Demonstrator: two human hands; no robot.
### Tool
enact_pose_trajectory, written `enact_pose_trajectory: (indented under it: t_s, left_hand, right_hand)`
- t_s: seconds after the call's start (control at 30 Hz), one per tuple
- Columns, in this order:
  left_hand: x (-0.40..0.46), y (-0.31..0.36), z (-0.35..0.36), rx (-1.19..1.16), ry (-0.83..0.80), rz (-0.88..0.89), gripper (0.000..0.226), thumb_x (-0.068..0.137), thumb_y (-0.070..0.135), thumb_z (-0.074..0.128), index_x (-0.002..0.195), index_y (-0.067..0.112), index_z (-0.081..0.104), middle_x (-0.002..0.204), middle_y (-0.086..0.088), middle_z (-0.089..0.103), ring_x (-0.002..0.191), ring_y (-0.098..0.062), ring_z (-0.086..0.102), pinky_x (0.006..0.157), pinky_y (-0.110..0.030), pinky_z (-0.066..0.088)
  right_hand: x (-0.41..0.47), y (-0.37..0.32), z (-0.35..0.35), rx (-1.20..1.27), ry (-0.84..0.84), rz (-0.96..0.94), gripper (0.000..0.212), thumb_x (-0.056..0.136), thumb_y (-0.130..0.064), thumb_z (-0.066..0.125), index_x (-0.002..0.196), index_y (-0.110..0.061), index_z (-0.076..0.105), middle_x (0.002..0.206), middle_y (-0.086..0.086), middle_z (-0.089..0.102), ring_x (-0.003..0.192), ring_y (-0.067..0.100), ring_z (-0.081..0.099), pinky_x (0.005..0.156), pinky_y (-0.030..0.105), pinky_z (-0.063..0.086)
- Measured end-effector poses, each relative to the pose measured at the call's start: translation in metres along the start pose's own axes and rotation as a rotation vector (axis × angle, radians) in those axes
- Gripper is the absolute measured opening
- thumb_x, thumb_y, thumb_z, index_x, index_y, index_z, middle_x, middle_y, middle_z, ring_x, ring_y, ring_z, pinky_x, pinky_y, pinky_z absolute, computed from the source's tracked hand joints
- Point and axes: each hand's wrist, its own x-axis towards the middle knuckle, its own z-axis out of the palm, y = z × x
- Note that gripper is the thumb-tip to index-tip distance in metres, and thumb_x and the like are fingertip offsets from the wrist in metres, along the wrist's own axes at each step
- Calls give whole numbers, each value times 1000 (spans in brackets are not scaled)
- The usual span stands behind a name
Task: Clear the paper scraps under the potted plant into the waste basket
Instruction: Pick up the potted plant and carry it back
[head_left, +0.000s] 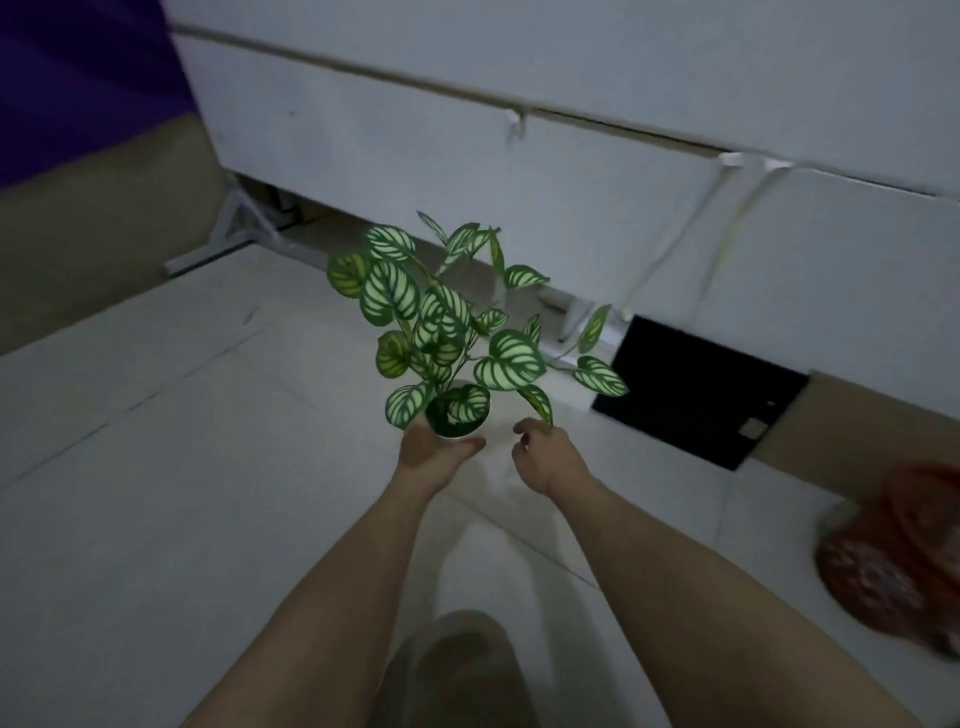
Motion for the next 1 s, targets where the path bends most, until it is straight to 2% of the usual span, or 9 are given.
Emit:
enact_pose_trajectory:
  t_s: [0.13,0.27,0.33,0.43,0.57,0.7,0.8,0.87,1.0]
  left_hand:
    - [1,30,87,26,-120,45,67,67,7,88,106,33,40,109,3,57,105,-15,57,93,-27,47]
    - [-2,51,178,41,-230,63,67,69,0,85,93,43,39,99,6,59,97,-14,59,85,-25,48]
    - [-3,58,217,33,-298,70,66,70,-3,83,91,42,40,96,8,59,89,-5,62,81,-21,49]
    - [9,54,285,19,-403,72,57,71,-6,83,89,37,50,89,13,64,75,9,65,67,-12,52]
    - [29,26,366,47,-517,38,47,67,13,90,102,32,67,103,6,73,97,-9,69,86,-38,59]
    - [30,-14,422,94,-584,-6,61,67,33,89,122,27,64,119,6,69,109,-9,65,96,-38,54]
    - [35,-60,454,73,-655,-55,63,69,37,89,125,27,62,124,3,67,111,-9,64,94,-38,56]
    - [34,-77,469,115,-640,-43,69,68,39,89,128,23,59,124,2,65,112,-7,63,90,-32,57]
    - [20,-79,487,79,-636,12,53,77,12,73,127,9,57,116,6,65,103,4,63,80,-16,53]
  right_hand:
    - [-16,62,-58,254,135,104,38,94,-17,50,132,-18,54,125,7,60,114,26,58,97,31,47]
    - [-30,133,-103,533,229,143,42,91,-12,55,132,-21,51,127,4,60,109,23,61,94,42,52]
    - [-33,167,-115,626,248,163,46,89,-14,59,133,-25,50,129,3,59,109,21,61,92,44,54]
    - [-36,211,-138,778,257,220,45,91,-6,59,134,-17,49,125,1,60,100,9,62,79,18,55]
    - [-28,277,-149,792,303,223,43,94,14,44,135,2,43,118,9,53,90,19,57,62,7,48]
    - [-18,332,-138,937,359,353,41,95,0,51,126,-26,52,121,-7,59,99,7,63,75,14,52]
    - [-16,360,-135,973,352,402,38,94,-11,57,130,-24,57,123,-10,63,106,7,63,76,17,52]
    - [-13,379,-134,962,347,420,36,92,-6,55,121,-26,64,111,-12,69,97,3,64,72,16,50]
    - [-3,415,-134,988,337,457,43,91,1,53,94,-39,68,79,-27,71,68,-10,61,59,9,46]
